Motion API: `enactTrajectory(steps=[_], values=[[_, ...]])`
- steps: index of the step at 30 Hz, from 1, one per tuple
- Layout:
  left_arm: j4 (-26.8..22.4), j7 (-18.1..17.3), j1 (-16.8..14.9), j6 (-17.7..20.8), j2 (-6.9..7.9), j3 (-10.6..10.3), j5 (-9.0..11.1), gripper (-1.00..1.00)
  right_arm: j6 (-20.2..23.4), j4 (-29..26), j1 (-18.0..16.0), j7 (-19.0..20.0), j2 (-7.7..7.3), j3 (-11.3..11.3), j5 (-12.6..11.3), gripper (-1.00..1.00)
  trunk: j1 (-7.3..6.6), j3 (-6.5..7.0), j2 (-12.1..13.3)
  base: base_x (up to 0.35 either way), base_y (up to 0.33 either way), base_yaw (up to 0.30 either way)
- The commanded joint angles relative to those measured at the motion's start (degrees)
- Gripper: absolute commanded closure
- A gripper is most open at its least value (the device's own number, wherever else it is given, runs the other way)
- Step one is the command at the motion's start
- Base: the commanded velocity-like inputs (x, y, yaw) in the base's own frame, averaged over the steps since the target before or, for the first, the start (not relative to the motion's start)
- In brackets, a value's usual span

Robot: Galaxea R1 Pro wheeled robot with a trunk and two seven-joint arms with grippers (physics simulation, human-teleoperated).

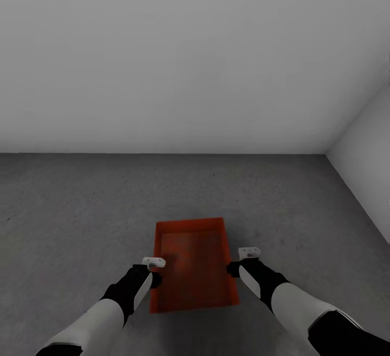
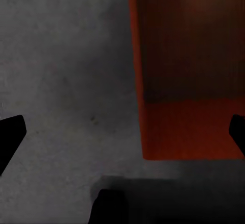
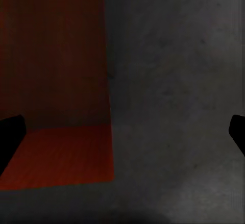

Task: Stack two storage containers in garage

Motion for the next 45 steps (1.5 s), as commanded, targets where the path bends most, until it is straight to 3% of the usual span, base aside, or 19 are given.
enactTrajectory(steps=[1, 34, 45], values=[[-0.09, 0.09, 0.0, 0.33, -0.02, 0.03, -0.21, -1.0, 0.26, -0.11, -0.02, -0.41, -0.03, 0.48, -0.55, -1.0, -0.23, 0.23, 0.4, 0.0, 0.0, 0.0], [-0.15, 0.09, 0.0, 0.33, 0.1, 0.01, -0.21, -1.0, 0.2, -0.12, -0.02, -0.33, 0.16, 0.47, -0.6, -1.0, -7.48, 9.09, 13.63, 0.0, 0.0, 0.0], [-0.07, 0.18, 0.0, 0.27, 0.24, -0.02, -0.13, -1.0, 0.24, 0.22, 0.03, -0.24, 0.52, 0.83, -0.54, -1.0, -9.89, 11.22, 18.05, 0.0, 0.0, 0.0]])
